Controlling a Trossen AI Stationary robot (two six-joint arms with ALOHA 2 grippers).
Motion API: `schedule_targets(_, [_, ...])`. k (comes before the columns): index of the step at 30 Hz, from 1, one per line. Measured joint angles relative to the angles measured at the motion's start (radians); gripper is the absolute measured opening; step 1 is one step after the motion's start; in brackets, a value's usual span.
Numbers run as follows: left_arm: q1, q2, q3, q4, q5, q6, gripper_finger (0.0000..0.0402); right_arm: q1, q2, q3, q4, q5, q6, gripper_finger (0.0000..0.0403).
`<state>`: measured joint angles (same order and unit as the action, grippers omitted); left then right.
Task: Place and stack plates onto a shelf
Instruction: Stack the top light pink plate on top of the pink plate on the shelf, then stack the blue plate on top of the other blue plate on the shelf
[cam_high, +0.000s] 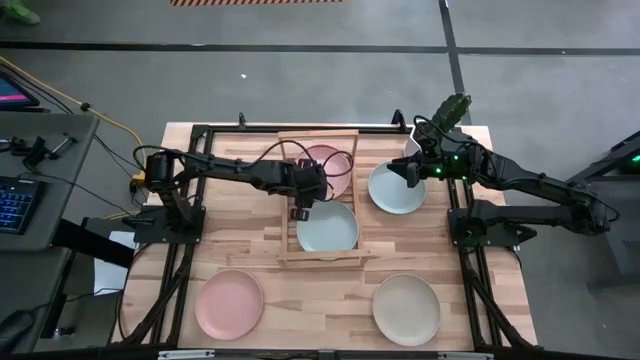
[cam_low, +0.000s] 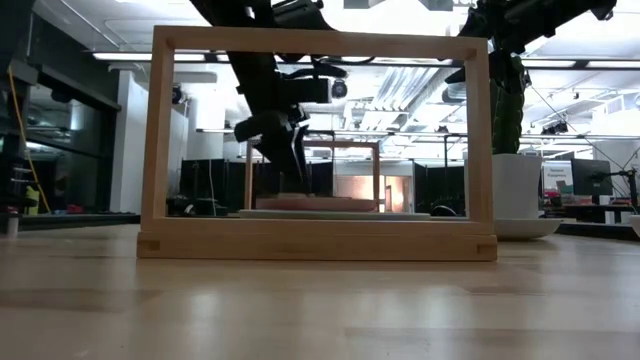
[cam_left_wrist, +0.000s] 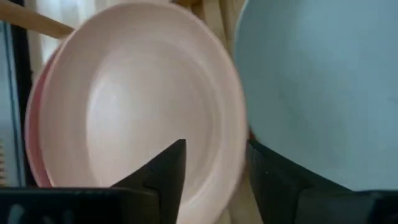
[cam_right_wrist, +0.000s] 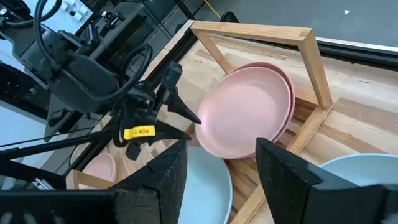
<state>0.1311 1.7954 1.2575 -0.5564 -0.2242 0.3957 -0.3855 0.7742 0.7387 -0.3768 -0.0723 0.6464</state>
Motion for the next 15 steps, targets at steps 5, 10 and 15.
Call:
schedule_targets(5, [0.016, -0.031, 0.0, -0.034, 0.043, -0.059, 0.0184, 0.0, 0.0, 0.0, 0.0, 0.0, 0.0, 0.0172])
schedule_targets(10, [0.049, -0.117, 0.0, -0.067, 0.149, -0.189, 0.0192, 0.0, 0.0, 0.0, 0.0, 0.0, 0.004, 0.0172])
schedule_targets(15, [0.116, -0.258, -0.035, 0.029, 0.392, -0.458, 0.0193, 0.0, 0.0, 0.0, 0.0, 0.0, 0.007, 0.0172])
